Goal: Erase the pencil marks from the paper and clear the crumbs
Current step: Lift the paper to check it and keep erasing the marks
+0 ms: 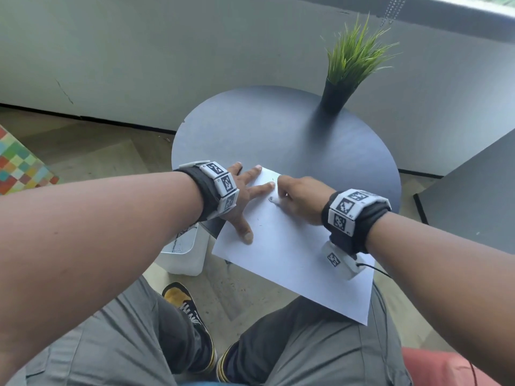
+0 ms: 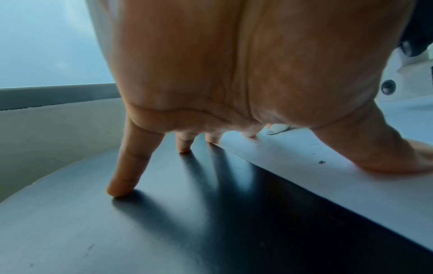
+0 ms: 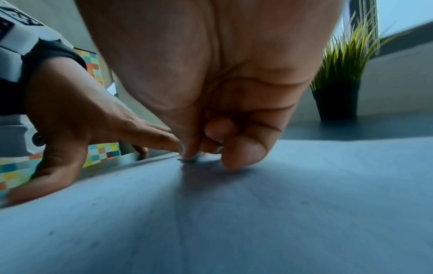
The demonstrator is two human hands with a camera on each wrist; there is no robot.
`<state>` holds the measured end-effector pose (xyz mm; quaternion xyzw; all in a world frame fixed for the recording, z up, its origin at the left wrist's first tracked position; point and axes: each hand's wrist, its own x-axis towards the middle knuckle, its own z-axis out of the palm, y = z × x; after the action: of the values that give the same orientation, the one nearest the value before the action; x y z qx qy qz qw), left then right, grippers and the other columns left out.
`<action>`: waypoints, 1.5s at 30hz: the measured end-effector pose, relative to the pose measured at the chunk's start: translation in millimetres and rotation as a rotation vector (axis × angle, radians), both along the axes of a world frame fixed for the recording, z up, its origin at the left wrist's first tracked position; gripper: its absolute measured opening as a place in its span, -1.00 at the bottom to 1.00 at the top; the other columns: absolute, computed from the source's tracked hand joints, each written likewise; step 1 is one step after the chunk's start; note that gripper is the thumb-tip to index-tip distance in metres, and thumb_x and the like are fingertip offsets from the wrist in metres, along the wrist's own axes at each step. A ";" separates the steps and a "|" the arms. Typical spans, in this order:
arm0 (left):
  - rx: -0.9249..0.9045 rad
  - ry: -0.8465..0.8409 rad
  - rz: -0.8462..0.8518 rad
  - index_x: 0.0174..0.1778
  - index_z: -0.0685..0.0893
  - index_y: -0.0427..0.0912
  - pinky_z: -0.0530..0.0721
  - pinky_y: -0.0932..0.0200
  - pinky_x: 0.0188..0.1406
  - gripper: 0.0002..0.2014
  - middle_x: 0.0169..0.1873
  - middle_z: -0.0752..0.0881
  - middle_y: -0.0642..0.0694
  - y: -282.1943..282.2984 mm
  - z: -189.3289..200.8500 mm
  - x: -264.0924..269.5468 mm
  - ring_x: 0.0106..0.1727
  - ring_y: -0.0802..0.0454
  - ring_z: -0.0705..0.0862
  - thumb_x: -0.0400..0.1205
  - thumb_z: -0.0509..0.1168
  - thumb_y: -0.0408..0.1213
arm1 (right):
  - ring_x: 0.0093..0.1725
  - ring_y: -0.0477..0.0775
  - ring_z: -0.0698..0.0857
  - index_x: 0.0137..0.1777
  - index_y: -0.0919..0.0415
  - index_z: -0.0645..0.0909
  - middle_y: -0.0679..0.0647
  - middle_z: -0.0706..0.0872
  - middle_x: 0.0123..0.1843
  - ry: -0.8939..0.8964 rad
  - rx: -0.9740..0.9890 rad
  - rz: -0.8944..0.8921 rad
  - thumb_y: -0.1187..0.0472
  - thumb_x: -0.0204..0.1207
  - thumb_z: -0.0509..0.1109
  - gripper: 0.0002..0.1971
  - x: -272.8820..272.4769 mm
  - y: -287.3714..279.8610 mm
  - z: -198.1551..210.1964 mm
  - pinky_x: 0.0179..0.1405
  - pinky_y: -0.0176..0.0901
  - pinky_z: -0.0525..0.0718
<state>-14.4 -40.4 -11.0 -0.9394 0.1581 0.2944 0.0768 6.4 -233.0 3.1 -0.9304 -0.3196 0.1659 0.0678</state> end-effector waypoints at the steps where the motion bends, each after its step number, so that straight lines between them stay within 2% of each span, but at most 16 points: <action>1: 0.000 0.001 -0.002 0.65 -0.37 0.35 0.14 -0.50 0.58 0.40 0.71 -0.35 -0.04 0.0 1.1 -0.6 0.69 -0.42 -0.20 0.07 0.41 0.61 | -0.19 0.22 0.55 0.07 0.12 0.39 0.15 0.62 -0.15 -0.006 -0.012 0.051 -0.05 0.68 0.20 -0.76 -5.6 1.9 -1.1 -0.25 -0.07 0.48; 3: 0.004 0.012 0.002 0.65 -0.37 0.35 0.13 -0.48 0.59 0.39 0.71 -0.37 -0.02 -0.5 2.7 -2.7 0.69 -0.42 -0.22 0.10 0.42 0.59 | -0.16 0.21 0.55 0.10 0.16 0.40 0.17 0.63 -0.12 0.055 -0.070 0.222 0.02 0.69 0.19 -0.80 -25.3 9.2 -4.0 -0.20 -0.01 0.53; 5: 0.006 0.019 -0.002 0.65 -0.39 0.34 0.14 -0.46 0.59 0.39 0.71 -0.38 -0.02 -1.1 4.3 -2.7 0.69 -0.40 -0.21 0.11 0.42 0.58 | -0.17 0.20 0.54 0.01 0.15 0.43 0.12 0.61 -0.17 0.125 -0.103 0.285 -0.06 0.68 0.18 -0.74 -33.8 9.6 -3.6 -0.18 0.00 0.54; 8: -0.011 0.021 0.009 0.66 -0.38 0.31 0.15 -0.48 0.58 0.39 0.71 -0.36 -0.03 -2.8 7.2 -4.2 0.69 -0.40 -0.20 0.13 0.43 0.58 | -0.14 0.19 0.60 -0.04 0.05 0.44 0.04 0.62 -0.15 0.080 -0.082 0.024 -0.21 0.61 0.23 -0.68 -5.0 0.1 1.0 -0.15 -0.09 0.53; 11: -0.013 0.011 0.050 0.70 -0.35 0.17 0.11 -0.45 0.58 0.38 0.72 -0.34 0.00 -2.7 14.0 -10.3 0.72 -0.28 -0.22 0.20 0.44 0.53 | -0.19 0.15 0.63 -0.02 0.05 0.45 0.07 0.66 -0.09 0.123 -0.046 -0.205 -0.23 0.59 0.25 -0.67 11.7 -12.3 -0.7 -0.13 -0.06 0.62; 16: -0.100 -0.050 0.146 0.75 -0.20 0.00 0.12 -0.35 0.60 0.33 0.73 -0.30 0.02 -5.8 18.3 -20.6 0.74 -0.13 -0.19 0.26 0.38 0.55 | -0.09 0.24 0.64 0.00 0.05 0.39 0.12 0.67 -0.02 0.069 -0.022 -0.250 -0.19 0.62 0.18 -0.70 4.4 -12.8 -10.2 -0.04 0.04 0.66; 20: -0.123 -0.100 0.184 0.75 -0.19 0.01 0.22 -0.60 0.46 0.38 0.72 -0.27 0.14 -12.0 6.1 -26.6 0.74 -0.05 -0.19 0.15 0.23 0.70 | -0.07 0.22 0.66 0.03 0.00 0.40 0.09 0.69 -0.02 0.081 0.006 -0.239 -0.18 0.61 0.18 -0.74 1.1 -12.9 -5.0 -0.01 0.05 0.67; 22: -0.120 -0.079 0.179 0.74 -0.23 0.04 0.24 -0.63 0.43 0.40 0.72 -0.28 0.15 -9.1 4.0 -25.6 0.74 -0.06 -0.21 0.13 0.26 0.69 | -0.08 0.19 0.65 0.07 -0.01 0.45 0.05 0.70 -0.05 0.111 0.014 -0.126 -0.14 0.64 0.19 -0.77 -14.2 -9.1 0.8 -0.05 -0.04 0.62; 25: -0.094 -0.042 0.135 0.73 -0.27 0.07 0.26 -0.60 0.40 0.39 0.72 -0.30 0.13 -8.9 9.2 -27.2 0.74 -0.13 -0.24 0.17 0.32 0.64 | -0.11 0.20 0.62 0.08 0.07 0.49 0.09 0.72 -0.11 0.202 -0.042 0.122 -0.07 0.65 0.19 -0.78 -45.2 -1.7 5.9 -0.06 0.00 0.63; 27: -0.089 -0.020 0.129 0.73 -0.29 0.07 0.25 -0.55 0.45 0.37 0.72 -0.31 0.10 -11.2 12.4 -27.3 0.73 -0.19 -0.25 0.21 0.36 0.59 | -0.10 0.25 0.62 0.11 0.11 0.45 0.17 0.71 -0.07 0.160 -0.048 0.090 -0.08 0.67 0.15 -0.74 -43.0 -1.0 5.2 -0.08 0.02 0.62; 29: -0.083 -0.011 0.128 0.74 -0.30 0.05 0.23 -0.50 0.50 0.37 0.72 -0.32 0.08 -12.8 13.7 -26.7 0.73 -0.23 -0.26 0.24 0.37 0.57 | -0.08 0.30 0.62 0.15 0.17 0.38 0.25 0.67 0.00 0.090 -0.087 -0.077 -0.08 0.69 0.08 -0.69 -23.3 -0.8 5.8 -0.13 -0.01 0.58; 32: -0.080 -0.012 0.120 0.74 -0.30 0.02 0.22 -0.45 0.53 0.38 0.72 -0.32 0.07 -12.1 12.9 -25.9 0.73 -0.26 -0.25 0.24 0.37 0.57 | -0.12 0.33 0.59 0.07 0.18 0.27 0.32 0.62 0.05 0.022 -0.137 -0.206 -0.01 0.70 0.04 -0.77 -1.9 0.2 3.8 -0.15 0.01 0.55; 35: -0.080 -0.015 0.118 0.74 -0.29 0.03 0.25 -0.45 0.52 0.37 0.72 -0.32 0.09 -11.3 12.6 -26.5 0.73 -0.24 -0.24 0.23 0.37 0.58 | -0.20 0.30 0.52 -0.02 0.15 0.19 0.24 0.57 -0.09 -0.007 -0.179 -0.119 0.14 0.67 0.09 -0.87 -17.1 7.1 0.3 -0.25 -0.03 0.45; 38: -0.077 -0.011 0.111 0.74 -0.30 0.02 0.23 -0.43 0.54 0.37 0.72 -0.32 0.08 -11.7 12.9 -25.5 0.73 -0.25 -0.25 0.24 0.36 0.57 | -0.23 0.28 0.50 -0.03 0.14 0.17 0.11 0.43 -0.25 -0.010 -0.214 -0.035 0.15 0.66 0.11 -0.85 -27.0 6.3 -1.4 -0.28 -0.04 0.43; 42: -0.078 -0.006 0.105 0.73 -0.33 0.01 0.19 -0.40 0.57 0.37 0.72 -0.33 0.07 -11.6 11.7 -24.4 0.72 -0.26 -0.26 0.25 0.36 0.57 | -0.19 0.30 0.49 -0.02 0.19 0.20 0.34 0.60 0.02 -0.002 -0.159 -0.205 0.08 0.71 0.05 -0.81 -1.0 0.8 9.0 -0.20 -0.03 0.44; 45: -0.079 -0.007 0.108 0.74 -0.31 0.00 0.20 -0.41 0.56 0.38 0.72 -0.32 0.07 -11.4 12.2 -25.3 0.73 -0.26 -0.25 0.24 0.37 0.57 | -0.19 0.25 0.45 -0.01 0.16 0.17 0.32 0.63 0.05 0.035 -0.157 -0.080 0.11 0.68 0.11 -0.82 -28.6 14.0 5.5 -0.21 -0.07 0.38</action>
<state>-39.7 -51.8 1.2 -0.9498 0.1186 0.2883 0.0241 -22.2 -219.0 8.6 -0.9419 -0.2671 0.2036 0.0069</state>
